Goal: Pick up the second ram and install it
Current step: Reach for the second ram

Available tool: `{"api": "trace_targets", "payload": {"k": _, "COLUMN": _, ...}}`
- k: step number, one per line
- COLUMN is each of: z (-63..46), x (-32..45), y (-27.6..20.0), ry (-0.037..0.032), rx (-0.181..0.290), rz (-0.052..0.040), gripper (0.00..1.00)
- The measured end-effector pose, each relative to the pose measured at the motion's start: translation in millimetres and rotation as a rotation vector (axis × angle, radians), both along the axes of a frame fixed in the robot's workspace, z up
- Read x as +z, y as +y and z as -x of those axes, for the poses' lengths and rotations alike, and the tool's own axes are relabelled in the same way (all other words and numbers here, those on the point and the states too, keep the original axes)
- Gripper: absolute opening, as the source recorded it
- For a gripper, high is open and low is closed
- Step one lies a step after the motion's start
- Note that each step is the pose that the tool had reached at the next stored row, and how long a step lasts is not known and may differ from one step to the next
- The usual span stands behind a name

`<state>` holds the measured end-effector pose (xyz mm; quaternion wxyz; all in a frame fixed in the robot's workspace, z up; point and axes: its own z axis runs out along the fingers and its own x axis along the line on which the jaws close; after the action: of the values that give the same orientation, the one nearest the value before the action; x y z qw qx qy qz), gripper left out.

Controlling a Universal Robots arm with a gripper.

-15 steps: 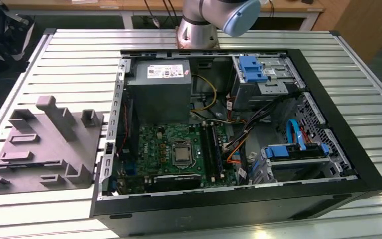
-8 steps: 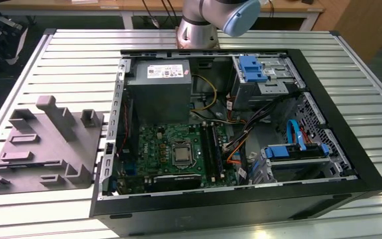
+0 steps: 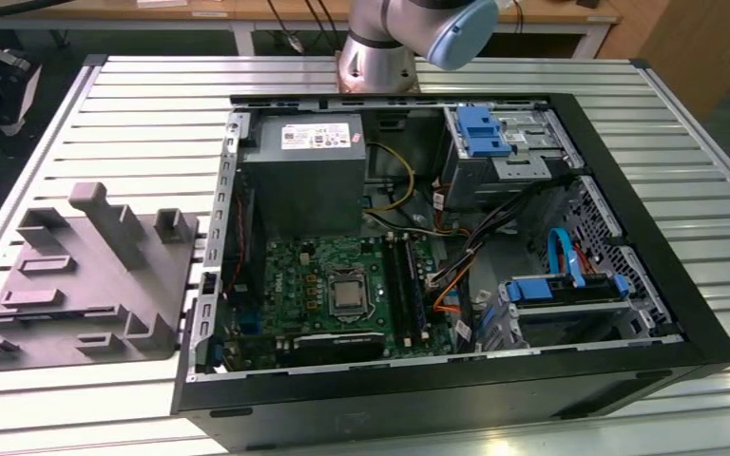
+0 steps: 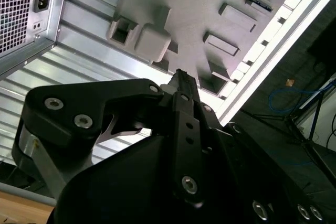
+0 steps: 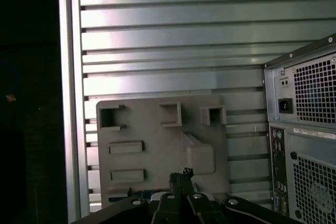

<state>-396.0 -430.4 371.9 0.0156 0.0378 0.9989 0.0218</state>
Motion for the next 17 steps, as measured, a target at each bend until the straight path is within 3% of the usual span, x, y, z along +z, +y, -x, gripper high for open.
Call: {"api": "trace_targets", "payload": {"k": 17, "z": 11.5, "x": -6.8, "y": -27.4, "ry": 0.0001, "rx": 0.000, "rz": 0.0001, "gripper": 0.10}}
